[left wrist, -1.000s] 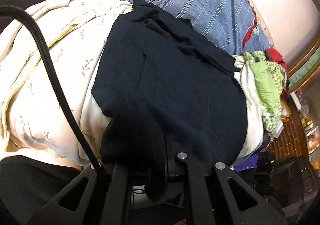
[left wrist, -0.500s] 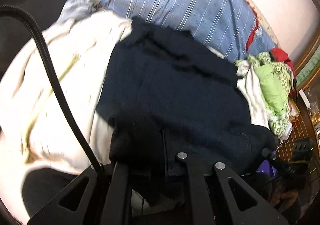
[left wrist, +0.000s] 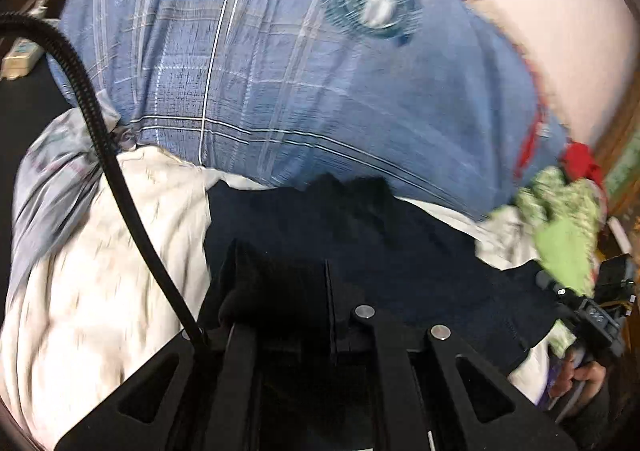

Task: Fold large clothes

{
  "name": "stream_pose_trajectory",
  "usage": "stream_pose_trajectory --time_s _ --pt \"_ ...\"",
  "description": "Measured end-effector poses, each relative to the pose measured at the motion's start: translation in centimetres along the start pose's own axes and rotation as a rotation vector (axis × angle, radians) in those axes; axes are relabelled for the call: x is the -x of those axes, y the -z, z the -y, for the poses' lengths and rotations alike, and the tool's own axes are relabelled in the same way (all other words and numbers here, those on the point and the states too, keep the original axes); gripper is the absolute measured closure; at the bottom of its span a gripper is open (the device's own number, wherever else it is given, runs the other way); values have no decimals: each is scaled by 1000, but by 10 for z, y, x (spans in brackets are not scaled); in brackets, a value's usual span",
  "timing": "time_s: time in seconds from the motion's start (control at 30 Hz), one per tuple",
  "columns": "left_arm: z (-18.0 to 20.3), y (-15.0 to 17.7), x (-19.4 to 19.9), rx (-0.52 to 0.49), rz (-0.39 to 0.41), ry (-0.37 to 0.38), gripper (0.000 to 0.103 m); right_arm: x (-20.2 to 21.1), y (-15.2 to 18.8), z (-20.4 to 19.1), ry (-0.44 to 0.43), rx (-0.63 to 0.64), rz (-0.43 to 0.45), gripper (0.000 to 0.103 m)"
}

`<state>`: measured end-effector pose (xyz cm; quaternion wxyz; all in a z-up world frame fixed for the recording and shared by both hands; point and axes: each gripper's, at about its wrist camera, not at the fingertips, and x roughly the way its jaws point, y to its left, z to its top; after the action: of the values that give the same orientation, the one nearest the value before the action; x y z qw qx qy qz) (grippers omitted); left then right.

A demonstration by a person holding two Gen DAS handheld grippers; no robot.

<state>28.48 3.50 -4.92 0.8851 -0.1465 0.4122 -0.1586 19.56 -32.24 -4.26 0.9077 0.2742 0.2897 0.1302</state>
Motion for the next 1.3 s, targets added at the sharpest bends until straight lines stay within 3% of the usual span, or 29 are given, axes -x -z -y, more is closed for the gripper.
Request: stream_pose_trajectory --time_s 0.03,0.07,0.1,0.17,0.23,0.3,0.37,0.47,0.53,0.57,0.67,0.73,0.83,0.97,1.03,1.1,1.17,1.2,1.3 --pt "-9 -16 -23 40 -29 -16 91 -23 -16 5 26 9 -29 85" --pt "-18 -26 -40 74 -49 -29 83 -36 -24 6 59 18 -48 77" --pt "-28 -36 -58 107 -78 -51 78 -55 -34 9 127 35 -69 63" --pt "-36 -48 -75 123 -98 -85 77 -73 -46 13 166 64 -54 42" --pt "-39 -58 -84 125 -116 -89 74 -75 -59 22 164 23 35 39" --pt "-43 -65 -83 148 -118 -25 65 -76 -65 28 180 -19 55 30" --pt "-46 -72 -79 170 -116 25 58 -77 -65 25 136 -20 24 29" --pt "-56 -79 -84 260 -171 109 31 -78 -48 7 120 54 -20 29" --pt "-64 -80 -85 307 -198 75 26 -82 -38 -3 76 71 -58 30" --pt "-68 -81 -84 319 -203 59 16 -88 -36 -4 60 69 -89 29" --pt "-97 -81 -78 438 -218 60 11 -105 -29 -5 85 78 -160 30" --pt "-115 -84 -60 489 -181 70 11 -115 -28 2 113 67 -186 30" --pt "-112 -83 -37 426 -151 26 1 -119 -25 -9 40 59 -220 29" --pt "-86 -64 -21 310 -183 7 1 -141 -7 -57 -45 165 -317 30" --pt "-72 -51 -19 274 -208 30 1 -172 1 -78 -6 242 -402 30" --pt "-55 -35 -18 237 -233 55 1 -210 -6 -91 67 320 -422 30" --pt "-43 -26 -20 205 -252 70 1 -240 -27 -93 117 330 -360 37" --pt "-35 -21 -23 182 -258 67 1 -246 -45 -89 120 299 -288 39" --pt "-22 -14 -34 122 -261 27 1 -229 -71 -73 181 233 -182 39"
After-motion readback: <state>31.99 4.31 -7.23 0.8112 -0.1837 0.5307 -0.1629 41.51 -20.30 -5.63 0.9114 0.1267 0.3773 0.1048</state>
